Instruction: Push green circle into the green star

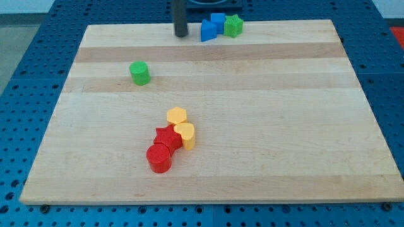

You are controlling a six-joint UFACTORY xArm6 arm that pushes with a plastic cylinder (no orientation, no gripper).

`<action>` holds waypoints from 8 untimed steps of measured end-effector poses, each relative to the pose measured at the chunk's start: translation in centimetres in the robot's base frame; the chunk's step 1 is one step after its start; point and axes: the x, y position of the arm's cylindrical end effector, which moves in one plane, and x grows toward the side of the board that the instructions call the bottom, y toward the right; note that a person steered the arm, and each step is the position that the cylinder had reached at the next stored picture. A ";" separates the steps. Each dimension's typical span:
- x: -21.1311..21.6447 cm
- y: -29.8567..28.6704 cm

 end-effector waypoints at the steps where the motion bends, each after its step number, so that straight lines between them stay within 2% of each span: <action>1: 2.3 -7.2; 2: 7.8 -12.8; 3: 15.2 -12.3; 4: 17.3 -7.0; 5: 14.4 -1.9; 7: 13.4 -7.7; 8: 12.4 -5.7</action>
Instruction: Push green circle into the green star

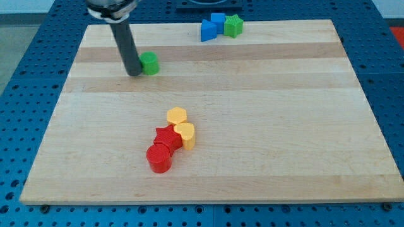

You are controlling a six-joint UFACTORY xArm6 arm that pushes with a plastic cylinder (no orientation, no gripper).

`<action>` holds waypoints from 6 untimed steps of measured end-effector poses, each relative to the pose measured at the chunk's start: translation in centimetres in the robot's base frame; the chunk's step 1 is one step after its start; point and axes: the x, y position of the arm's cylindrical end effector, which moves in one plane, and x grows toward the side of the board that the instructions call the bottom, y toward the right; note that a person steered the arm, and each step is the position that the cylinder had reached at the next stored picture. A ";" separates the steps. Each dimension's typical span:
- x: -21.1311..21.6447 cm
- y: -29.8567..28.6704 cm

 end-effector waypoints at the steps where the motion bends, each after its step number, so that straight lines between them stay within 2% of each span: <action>1: -0.3 4.3; 2: -0.7 3.3; 3: -0.7 -1.7; 4: -1.4 0.2; 5: -1.4 4.5; 6: -1.4 3.0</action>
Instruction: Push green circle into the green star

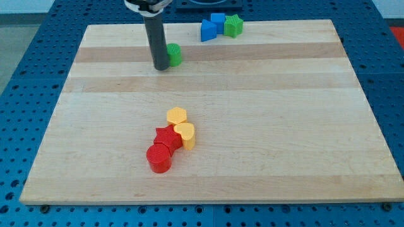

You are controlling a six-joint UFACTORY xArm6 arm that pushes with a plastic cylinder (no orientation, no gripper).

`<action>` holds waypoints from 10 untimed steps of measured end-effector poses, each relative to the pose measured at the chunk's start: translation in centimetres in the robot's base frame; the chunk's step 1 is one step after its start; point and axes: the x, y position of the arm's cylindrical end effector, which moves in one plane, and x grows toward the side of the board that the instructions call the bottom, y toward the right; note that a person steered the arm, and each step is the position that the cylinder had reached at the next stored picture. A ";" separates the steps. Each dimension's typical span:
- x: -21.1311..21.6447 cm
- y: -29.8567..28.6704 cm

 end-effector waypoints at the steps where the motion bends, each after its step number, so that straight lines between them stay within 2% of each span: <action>1: -1.4 -2.7; 4: -1.8 10.0; 5: -3.0 10.3; 6: -1.4 5.9; 7: -2.9 4.5; 8: -3.8 5.6; 10: -4.1 12.3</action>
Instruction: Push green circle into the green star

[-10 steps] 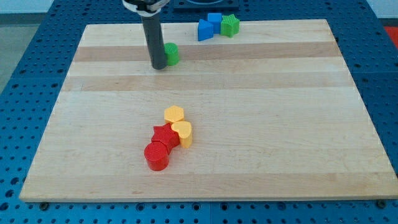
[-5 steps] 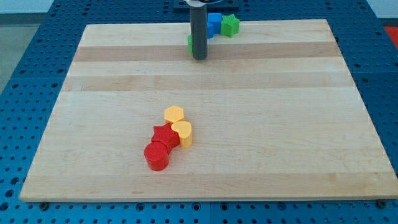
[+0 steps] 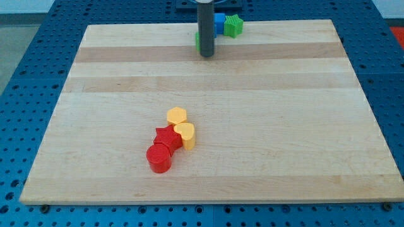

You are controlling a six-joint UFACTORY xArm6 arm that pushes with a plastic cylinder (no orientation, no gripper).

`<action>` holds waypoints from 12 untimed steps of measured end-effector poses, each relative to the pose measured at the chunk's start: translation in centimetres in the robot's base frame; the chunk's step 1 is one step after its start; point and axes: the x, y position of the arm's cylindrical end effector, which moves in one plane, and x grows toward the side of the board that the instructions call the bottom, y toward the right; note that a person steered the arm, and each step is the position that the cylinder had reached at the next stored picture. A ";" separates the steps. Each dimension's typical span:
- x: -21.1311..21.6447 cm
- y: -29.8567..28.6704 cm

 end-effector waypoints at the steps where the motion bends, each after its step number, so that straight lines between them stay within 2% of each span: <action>1: 0.0 -1.0; 3: -1.3 -10.8; 4: -2.6 -8.5; 7: -2.9 -1.1; 10: -0.5 1.0; 11: -3.5 1.7; 12: -4.4 2.0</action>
